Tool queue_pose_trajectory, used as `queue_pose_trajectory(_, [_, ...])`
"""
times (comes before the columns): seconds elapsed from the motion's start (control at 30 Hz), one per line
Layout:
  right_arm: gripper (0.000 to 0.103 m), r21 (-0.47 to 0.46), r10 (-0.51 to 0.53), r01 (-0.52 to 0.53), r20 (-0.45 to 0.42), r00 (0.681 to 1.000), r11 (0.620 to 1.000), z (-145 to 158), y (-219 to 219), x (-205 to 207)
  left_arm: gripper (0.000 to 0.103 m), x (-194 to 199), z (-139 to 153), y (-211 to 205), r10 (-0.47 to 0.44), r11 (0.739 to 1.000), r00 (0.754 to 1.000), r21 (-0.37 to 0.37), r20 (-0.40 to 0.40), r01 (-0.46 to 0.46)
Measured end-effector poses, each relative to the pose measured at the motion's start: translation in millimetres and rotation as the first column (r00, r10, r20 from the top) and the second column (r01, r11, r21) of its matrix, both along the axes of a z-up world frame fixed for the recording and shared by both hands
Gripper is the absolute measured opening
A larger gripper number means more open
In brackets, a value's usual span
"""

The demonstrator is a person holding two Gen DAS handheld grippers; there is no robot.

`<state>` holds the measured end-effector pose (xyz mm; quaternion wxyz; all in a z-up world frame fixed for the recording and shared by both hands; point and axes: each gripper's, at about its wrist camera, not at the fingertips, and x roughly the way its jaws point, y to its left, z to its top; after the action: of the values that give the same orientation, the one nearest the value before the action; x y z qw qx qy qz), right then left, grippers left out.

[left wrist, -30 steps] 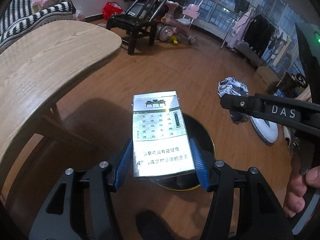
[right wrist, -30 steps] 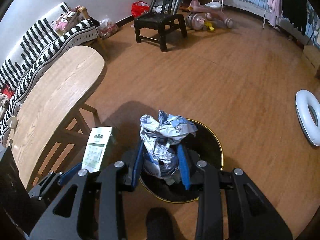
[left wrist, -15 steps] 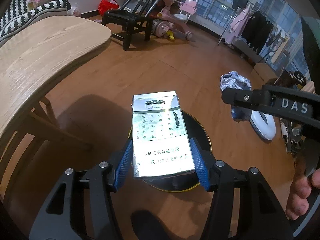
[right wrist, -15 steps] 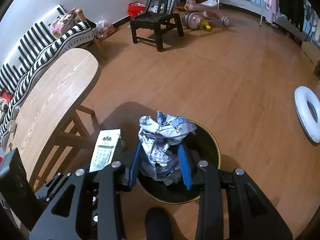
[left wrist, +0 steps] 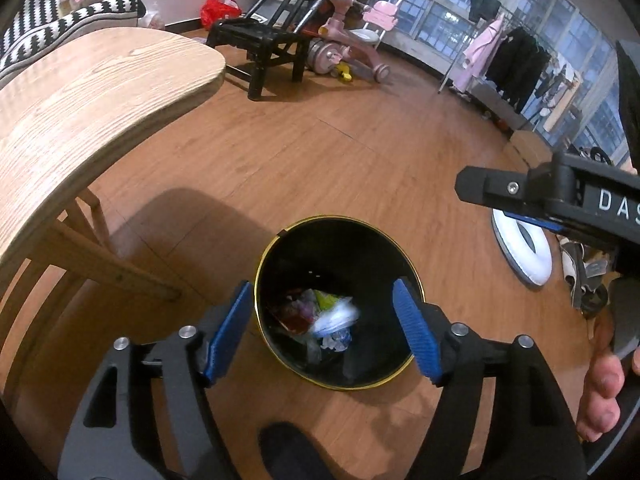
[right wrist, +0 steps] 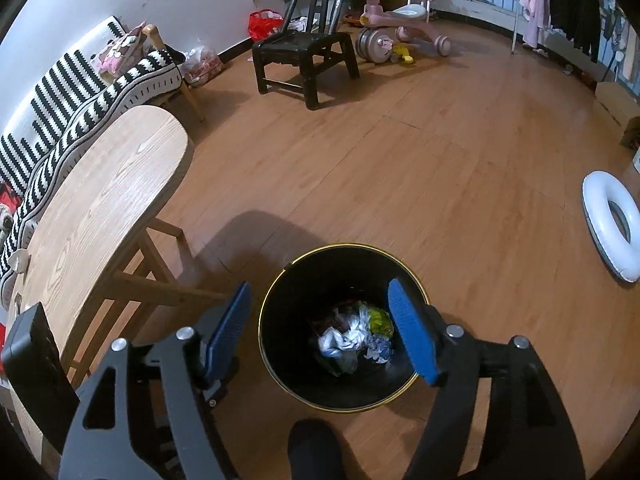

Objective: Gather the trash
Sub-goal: 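Open both tools to drop the pack and foil into the bin, then move both tools back over the table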

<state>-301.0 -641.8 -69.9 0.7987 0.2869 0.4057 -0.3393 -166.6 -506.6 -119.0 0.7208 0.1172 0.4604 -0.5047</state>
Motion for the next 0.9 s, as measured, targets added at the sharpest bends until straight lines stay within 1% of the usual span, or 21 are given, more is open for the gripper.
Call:
queue_pose_trajectory(0.13, [0.070,-0.001,0.007,-0.007,0.002,1.000,1.000,0,-1,-1,0.072,1,1,1,0.010,1.000,1.000,-0.001,-0.001,-0.010])
queue_pose_trajectory(0.23, [0.070,-0.003,0.012,-0.012,0.004,1.000,1.000,1,0,0,0.076,1,2,3,0.014,1.000,1.000,-0.004,0.005,-0.014])
queue_pose_trajectory(0.33, [0.070,-0.009,0.014,-0.013,0.014,1.000,1.000,5,1,2,0.083,2,7,11,0.021,1.000,0.999,-0.009,0.024,-0.021])
queue_pose_trajectory(0.4, [0.078,-0.023,0.016,-0.016,0.018,1.000,1.000,9,5,5,0.089,6,11,19,0.031,0.999,0.998,-0.011,0.047,-0.030])
queue_pose_trajectory(0.43, [0.081,-0.029,0.022,-0.021,0.022,1.000,0.999,11,8,7,0.090,7,13,23,0.037,0.999,0.997,-0.010,0.061,-0.036])
queue_pose_trajectory(0.53, [0.083,-0.056,0.064,-0.062,0.040,0.997,0.997,22,23,22,0.093,18,28,43,0.059,0.998,0.991,-0.005,0.121,-0.059])
queue_pose_trajectory(0.57, [0.085,-0.063,0.080,-0.077,0.049,0.996,0.995,26,29,28,0.095,25,36,56,0.081,0.997,0.985,-0.006,0.154,-0.081])
queue_pose_trajectory(0.63, [0.086,-0.080,0.120,-0.115,0.065,0.991,0.990,35,43,41,0.096,37,47,72,0.113,0.994,0.974,-0.013,0.194,-0.112])
queue_pose_trajectory(0.73, [0.087,-0.103,0.193,-0.184,0.082,0.978,0.977,47,69,65,0.096,66,67,115,0.187,0.982,0.948,-0.021,0.257,-0.188])
queue_pose_trajectory(0.8, [0.087,-0.117,0.242,-0.231,0.090,0.966,0.966,53,87,80,0.096,82,76,140,0.230,0.972,0.933,-0.025,0.276,-0.232])
queue_pose_trajectory(0.9, [0.087,-0.136,0.327,-0.312,0.104,0.939,0.940,62,121,106,0.096,110,88,189,0.304,0.949,0.901,-0.017,0.308,-0.315])
